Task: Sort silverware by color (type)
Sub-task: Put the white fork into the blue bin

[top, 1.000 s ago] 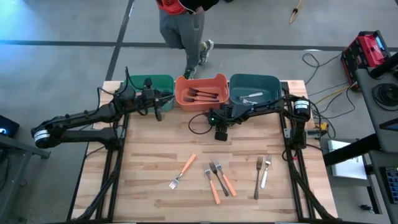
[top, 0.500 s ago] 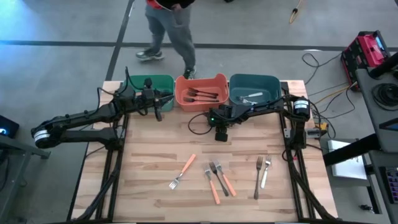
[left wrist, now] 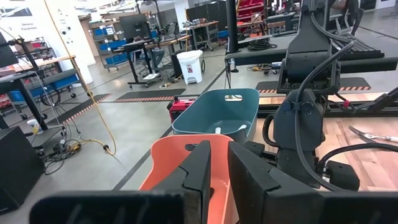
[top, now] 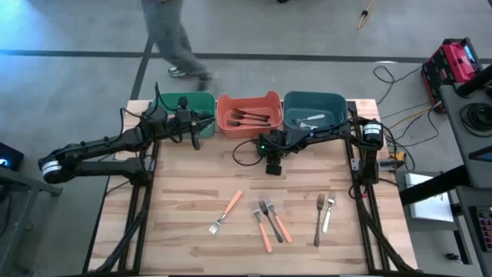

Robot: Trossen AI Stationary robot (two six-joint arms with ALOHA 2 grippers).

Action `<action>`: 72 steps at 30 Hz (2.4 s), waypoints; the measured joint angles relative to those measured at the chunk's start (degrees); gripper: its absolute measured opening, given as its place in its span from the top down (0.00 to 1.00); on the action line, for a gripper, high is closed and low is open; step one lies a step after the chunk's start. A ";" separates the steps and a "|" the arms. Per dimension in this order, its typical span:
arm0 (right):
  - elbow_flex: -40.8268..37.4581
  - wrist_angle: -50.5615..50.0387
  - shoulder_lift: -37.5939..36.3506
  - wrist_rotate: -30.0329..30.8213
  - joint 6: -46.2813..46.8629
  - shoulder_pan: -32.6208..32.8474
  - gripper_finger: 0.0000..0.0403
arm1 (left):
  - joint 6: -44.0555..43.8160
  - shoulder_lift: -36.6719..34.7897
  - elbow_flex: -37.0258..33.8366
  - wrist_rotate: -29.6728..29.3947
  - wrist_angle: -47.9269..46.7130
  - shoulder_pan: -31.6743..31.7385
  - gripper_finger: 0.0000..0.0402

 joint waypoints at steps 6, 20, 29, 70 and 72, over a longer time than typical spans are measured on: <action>-0.04 -0.04 0.04 -1.75 -0.60 0.02 0.95 | -0.01 0.00 0.00 0.01 0.00 -0.01 0.91; 2.88 -3.37 -2.88 -2.14 -0.07 0.02 0.97 | -0.02 0.00 0.00 0.02 0.00 -0.01 0.91; 8.27 -7.76 -3.78 -1.87 -0.49 0.07 0.97 | -0.02 0.00 0.00 0.02 -0.20 -0.01 0.91; 20.57 -27.18 -15.80 4.91 -14.88 -16.19 0.97 | -0.22 0.00 0.00 0.04 -0.35 -0.01 0.91; 20.39 -28.49 -16.00 4.79 -15.62 -18.30 0.97 | -0.22 0.00 0.00 0.04 -0.35 -0.01 0.91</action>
